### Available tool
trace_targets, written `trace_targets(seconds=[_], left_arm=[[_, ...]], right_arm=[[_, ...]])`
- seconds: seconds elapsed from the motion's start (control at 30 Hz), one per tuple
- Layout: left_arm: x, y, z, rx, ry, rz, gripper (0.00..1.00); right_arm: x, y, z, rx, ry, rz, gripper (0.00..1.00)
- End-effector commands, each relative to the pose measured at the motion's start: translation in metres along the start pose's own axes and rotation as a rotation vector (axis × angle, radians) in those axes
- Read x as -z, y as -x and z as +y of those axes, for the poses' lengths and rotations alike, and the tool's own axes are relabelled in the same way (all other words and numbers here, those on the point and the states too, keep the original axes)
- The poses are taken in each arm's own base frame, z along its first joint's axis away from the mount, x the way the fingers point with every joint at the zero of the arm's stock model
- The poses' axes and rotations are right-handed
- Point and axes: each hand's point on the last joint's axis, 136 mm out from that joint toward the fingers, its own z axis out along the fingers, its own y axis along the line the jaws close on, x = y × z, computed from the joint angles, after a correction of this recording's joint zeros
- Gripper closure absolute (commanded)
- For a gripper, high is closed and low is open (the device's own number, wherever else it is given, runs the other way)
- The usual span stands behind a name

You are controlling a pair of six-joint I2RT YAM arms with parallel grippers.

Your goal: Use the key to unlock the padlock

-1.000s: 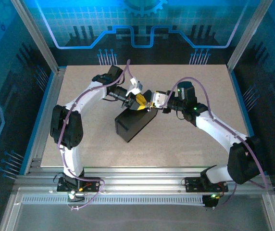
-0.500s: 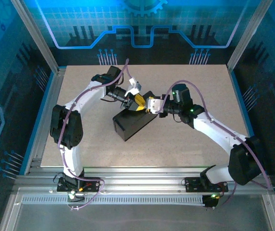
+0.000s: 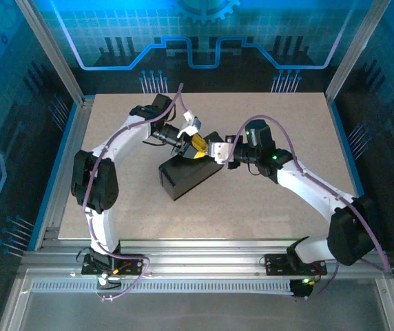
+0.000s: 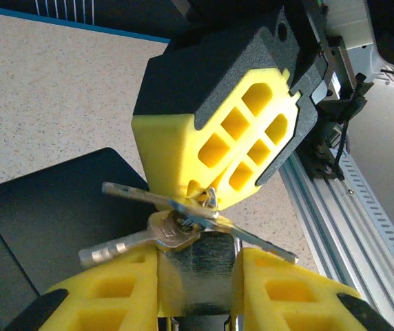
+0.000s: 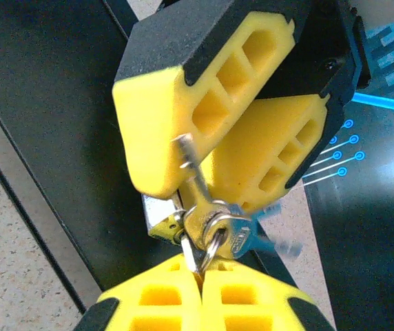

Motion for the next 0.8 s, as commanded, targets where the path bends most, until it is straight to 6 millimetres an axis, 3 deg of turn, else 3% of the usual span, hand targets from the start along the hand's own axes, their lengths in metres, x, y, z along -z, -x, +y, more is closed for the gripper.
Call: trace_targets(seconds=[0.0,0.2,0.43,0.77], left_arm=[[0.004,0.030,-0.007,-0.085,-0.044,-0.097,0.90],[0.000,0.029,-0.007,-0.090,-0.038,-0.088,0.90],[-0.009,0.024,-0.004,-0.132,0.006,-0.054,0.90],[-0.011,0.025,0.009,-0.181,0.101,-0.038,0.90]], right_arm=[[0.008,0.038,0.002,0.001,0.042,-0.090,0.98],[0.017,0.059,0.012,-0.152,0.171,-0.146,1.00],[0.034,0.089,0.015,-0.532,0.385,-0.173,1.00],[0.030,0.078,-0.001,-1.119,0.478,-0.084,1.00]])
